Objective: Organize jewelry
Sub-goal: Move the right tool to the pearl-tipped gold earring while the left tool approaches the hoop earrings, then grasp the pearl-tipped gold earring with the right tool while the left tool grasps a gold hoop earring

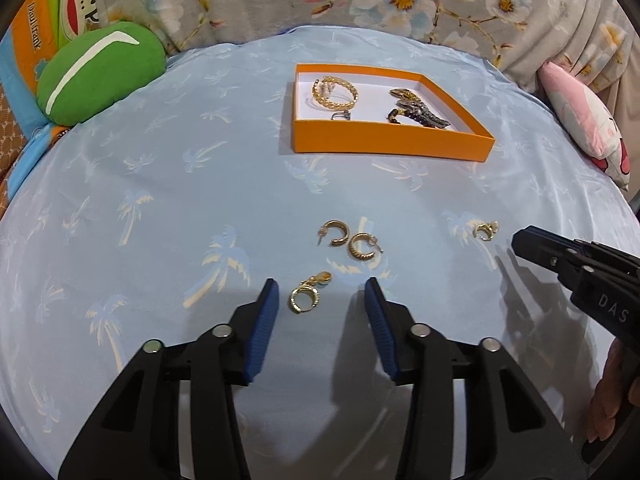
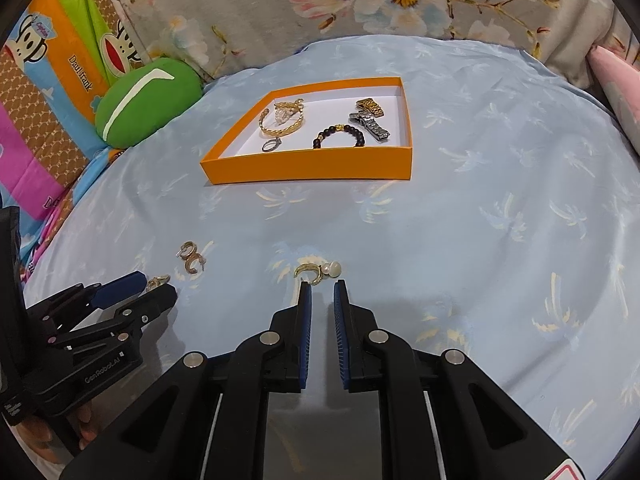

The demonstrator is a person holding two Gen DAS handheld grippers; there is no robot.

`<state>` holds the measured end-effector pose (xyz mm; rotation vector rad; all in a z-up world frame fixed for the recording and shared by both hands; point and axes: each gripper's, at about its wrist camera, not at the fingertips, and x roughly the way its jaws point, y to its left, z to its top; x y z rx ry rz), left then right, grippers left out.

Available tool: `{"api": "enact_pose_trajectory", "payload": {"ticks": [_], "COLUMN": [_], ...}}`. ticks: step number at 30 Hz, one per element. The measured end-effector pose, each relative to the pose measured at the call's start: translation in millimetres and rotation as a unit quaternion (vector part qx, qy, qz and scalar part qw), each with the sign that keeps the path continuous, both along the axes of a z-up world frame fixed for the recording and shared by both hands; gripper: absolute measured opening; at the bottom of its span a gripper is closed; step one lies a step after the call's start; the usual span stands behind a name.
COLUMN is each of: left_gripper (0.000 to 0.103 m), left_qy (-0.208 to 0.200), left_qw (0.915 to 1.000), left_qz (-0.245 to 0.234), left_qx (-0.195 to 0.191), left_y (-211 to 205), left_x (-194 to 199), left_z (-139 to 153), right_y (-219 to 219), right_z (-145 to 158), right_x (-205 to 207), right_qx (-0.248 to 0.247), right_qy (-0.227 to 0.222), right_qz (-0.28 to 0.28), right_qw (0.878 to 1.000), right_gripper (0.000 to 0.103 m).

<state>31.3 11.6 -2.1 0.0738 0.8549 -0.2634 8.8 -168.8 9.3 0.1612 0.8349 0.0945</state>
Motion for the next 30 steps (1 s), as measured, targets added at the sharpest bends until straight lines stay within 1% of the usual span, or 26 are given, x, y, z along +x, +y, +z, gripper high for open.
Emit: {"api": "enact_pose_trajectory", "payload": {"ticks": [1,4,6,8,15,17,19,21,22,23,24,25,30], "left_gripper": [0.036,0.026,0.017,0.014,0.014,0.014,0.014,0.014,0.014,0.014,0.014,0.014,0.014], "left_qy": [0.0,0.0,0.0,0.001,0.005,0.007,0.008,0.009,0.01,0.009,0.01,0.011,0.011], "left_qw": [1.0,1.0,1.0,0.9999,0.9999,0.9999,0.9999,0.9998,0.9998,0.9998,0.9998,0.9998,0.9998], "left_qz": [0.001,0.003,0.007,0.009,0.008,0.008,0.009,0.01,0.01,0.01,0.011,0.011,0.012], "left_qx": [0.001,-0.002,-0.003,-0.005,-0.01,-0.012,-0.011,-0.011,-0.011,-0.011,-0.011,-0.012,-0.012], "left_y": [-0.2,1.4,2.5,3.9,5.7,6.4,6.2,6.0,5.8,6.0,6.2,6.4,6.1], "left_x": [0.3,1.6,2.4,3.5,5.1,6.0,6.6,7.0,7.2,7.3,7.4,7.7,8.5], "left_z": [0.0,0.0,0.1,0.0,0.3,0.6,0.9,1.3,1.4,1.4,1.4,1.4,1.6], "right_y": [-0.2,1.6,4.7,8.0,16.0,17.6,20.6,21.3,21.7,21.7,21.3,20.8,19.1], "right_z": [0.4,1.2,1.5,1.3,-6.8,-8.3,-8.3,-8.1,-7.6,-7.8,-7.7,-7.8,-7.7], "right_x": [0.6,4.6,9.1,14.9,29.3,30.2,30.5,29.7,29.3,29.3,29.2,29.5,29.5], "right_qx": [0.0,-0.004,-0.011,-0.017,-0.038,-0.046,-0.062,-0.063,-0.064,-0.066,-0.064,-0.061,-0.054], "right_qy": [-0.001,-0.001,0.0,0.001,0.022,0.022,0.022,0.02,0.018,0.018,0.018,0.019,0.019], "right_qz": [-0.001,0.003,0.007,0.01,0.007,0.006,0.005,0.006,0.006,0.006,0.005,0.007,0.01], "right_qw": [1.0,1.0,1.0,1.0,0.999,0.999,0.998,0.998,0.998,0.998,0.998,0.998,0.998], "right_gripper": [0.023,0.03,0.033,0.034,0.035,0.031,0.023,0.022,0.02,0.012,0.012,0.0,0.0]}}
